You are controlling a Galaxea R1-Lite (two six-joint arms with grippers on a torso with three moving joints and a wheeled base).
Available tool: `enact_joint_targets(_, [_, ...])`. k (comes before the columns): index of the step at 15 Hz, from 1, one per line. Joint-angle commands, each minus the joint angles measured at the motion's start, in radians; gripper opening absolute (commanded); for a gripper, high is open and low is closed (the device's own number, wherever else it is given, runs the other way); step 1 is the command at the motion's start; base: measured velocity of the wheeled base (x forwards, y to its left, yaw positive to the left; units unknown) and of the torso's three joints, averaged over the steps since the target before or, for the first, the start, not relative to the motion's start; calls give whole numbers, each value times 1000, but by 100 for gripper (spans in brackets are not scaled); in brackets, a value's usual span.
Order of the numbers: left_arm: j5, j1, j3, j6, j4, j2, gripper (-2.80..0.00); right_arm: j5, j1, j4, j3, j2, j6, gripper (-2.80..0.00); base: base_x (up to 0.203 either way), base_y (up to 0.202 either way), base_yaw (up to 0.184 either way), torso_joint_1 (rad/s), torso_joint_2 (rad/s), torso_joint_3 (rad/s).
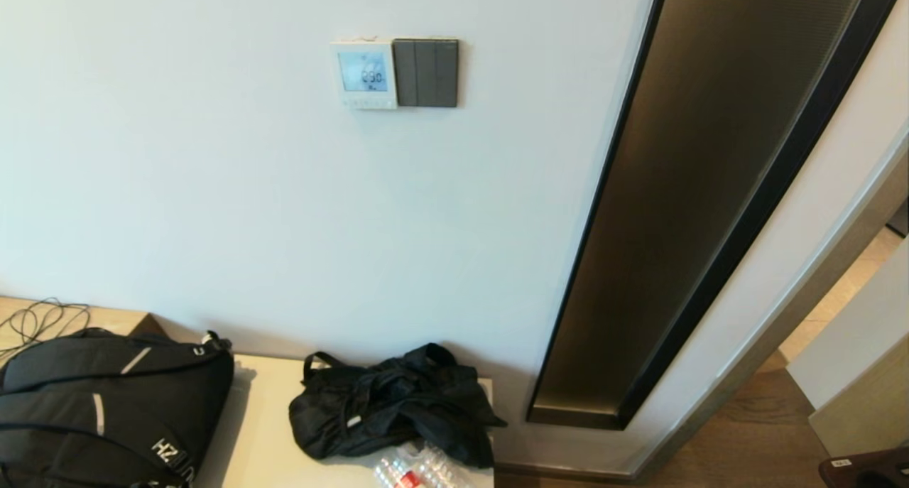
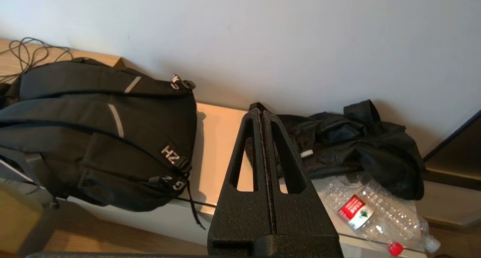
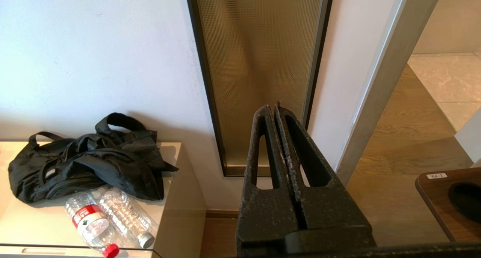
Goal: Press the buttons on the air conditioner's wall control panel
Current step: Turn off the central air conditioner
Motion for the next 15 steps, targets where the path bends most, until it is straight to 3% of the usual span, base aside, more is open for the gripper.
enact_joint_targets(1, [8,9,-7,4,25,-5,-280,0,0,0,0,2,0,-280,0,0,0,0,0,0])
enact_joint_targets(3, [1,83,-28,11,109,-59,-280,0,1,0,0,2,0,-280,0,0,0,0,0,0])
enact_joint_targets(5, [-25,94,-45,16,162,-86,-280,0,0,0,0,2,0,-280,0,0,0,0,0,0])
enact_joint_targets(8, [-148,89,-29,8,176,-169,-280,0,1,0,0,2,0,-280,0,0,0,0,0,0])
enact_joint_targets(15, [-154,87,-23,12,186,-271,-280,0,0,0,0,2,0,-280,0,0,0,0,0,0])
